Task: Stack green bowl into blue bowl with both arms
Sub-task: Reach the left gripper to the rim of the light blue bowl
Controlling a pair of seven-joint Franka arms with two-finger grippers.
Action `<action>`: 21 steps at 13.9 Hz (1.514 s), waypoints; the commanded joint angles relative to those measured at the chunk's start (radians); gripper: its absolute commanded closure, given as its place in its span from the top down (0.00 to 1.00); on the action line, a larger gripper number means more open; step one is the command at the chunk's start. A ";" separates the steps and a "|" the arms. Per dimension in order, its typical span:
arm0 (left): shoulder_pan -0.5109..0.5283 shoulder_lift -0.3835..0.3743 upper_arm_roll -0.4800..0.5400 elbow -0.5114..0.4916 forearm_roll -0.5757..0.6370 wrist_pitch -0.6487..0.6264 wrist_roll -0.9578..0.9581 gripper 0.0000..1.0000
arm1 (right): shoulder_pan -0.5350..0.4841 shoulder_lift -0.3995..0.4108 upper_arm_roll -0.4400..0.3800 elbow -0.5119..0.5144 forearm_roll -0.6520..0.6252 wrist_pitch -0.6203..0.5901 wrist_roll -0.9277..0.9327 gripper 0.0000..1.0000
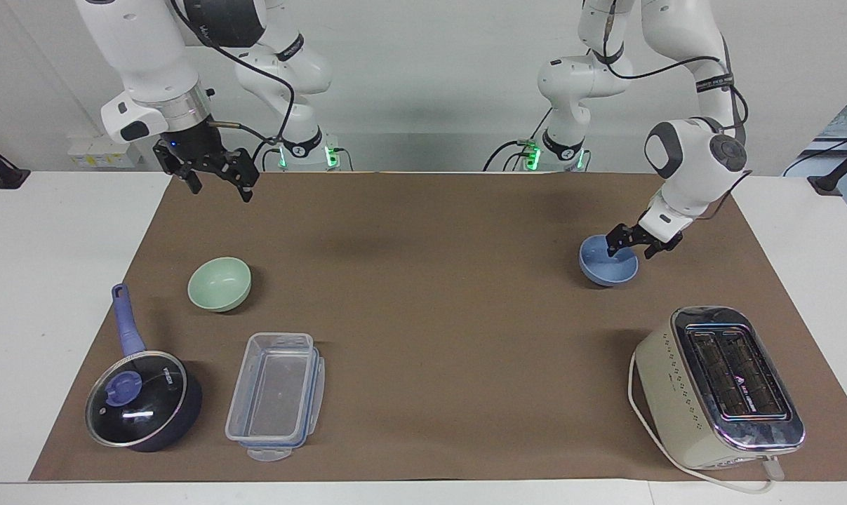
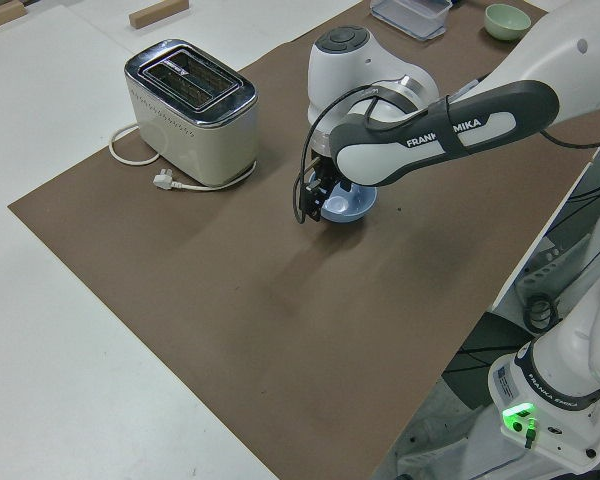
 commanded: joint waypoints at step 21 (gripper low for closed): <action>0.008 -0.046 0.015 0.296 -0.090 -0.416 -0.051 0.00 | -0.020 -0.016 0.003 -0.016 -0.002 0.000 -0.013 1.00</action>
